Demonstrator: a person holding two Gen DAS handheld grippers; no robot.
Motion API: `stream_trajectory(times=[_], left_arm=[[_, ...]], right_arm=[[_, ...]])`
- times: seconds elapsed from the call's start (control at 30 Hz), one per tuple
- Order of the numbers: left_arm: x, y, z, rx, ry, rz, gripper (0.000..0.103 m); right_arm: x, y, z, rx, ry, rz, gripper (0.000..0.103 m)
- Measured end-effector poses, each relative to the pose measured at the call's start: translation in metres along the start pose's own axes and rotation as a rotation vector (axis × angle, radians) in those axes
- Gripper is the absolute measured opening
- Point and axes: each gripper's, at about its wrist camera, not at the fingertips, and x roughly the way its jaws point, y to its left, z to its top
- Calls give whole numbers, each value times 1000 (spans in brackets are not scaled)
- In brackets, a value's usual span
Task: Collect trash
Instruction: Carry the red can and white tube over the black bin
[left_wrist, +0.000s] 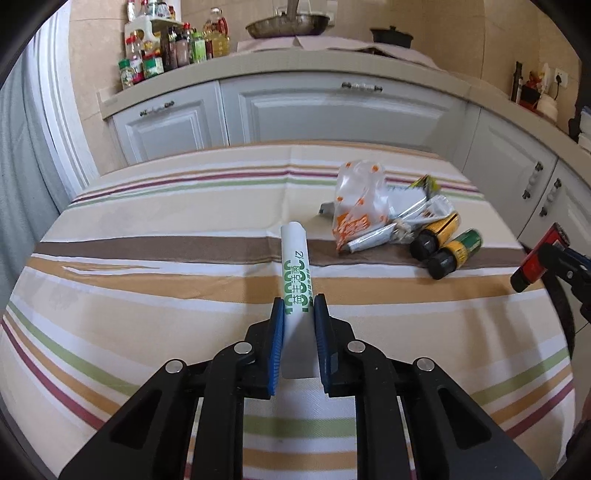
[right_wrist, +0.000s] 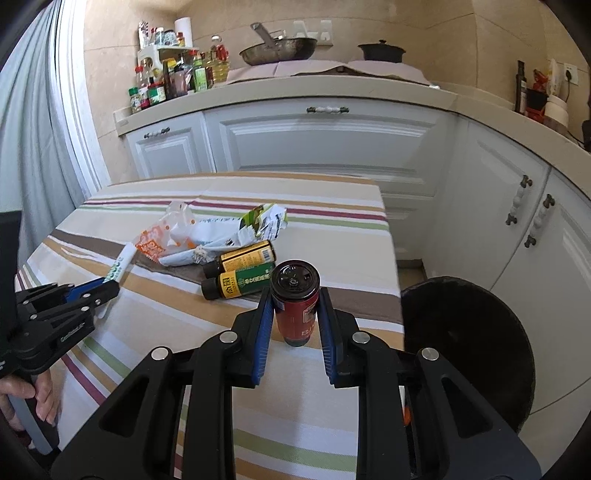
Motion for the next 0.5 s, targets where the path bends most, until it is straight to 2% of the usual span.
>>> stream_trajectory(times=[0.17, 0.43, 0.5], left_arm=[[-28, -11, 5, 19, -102, 2, 17], [-60, -51, 16, 97, -225, -87, 17], [-61, -64, 19, 116, -235, -115, 17]], right_arm=[[-16, -8, 0, 17, -34, -26, 23], [-44, -31, -4, 54, -78, -87, 23], [-51, -38, -5, 64, -90, -107, 23]])
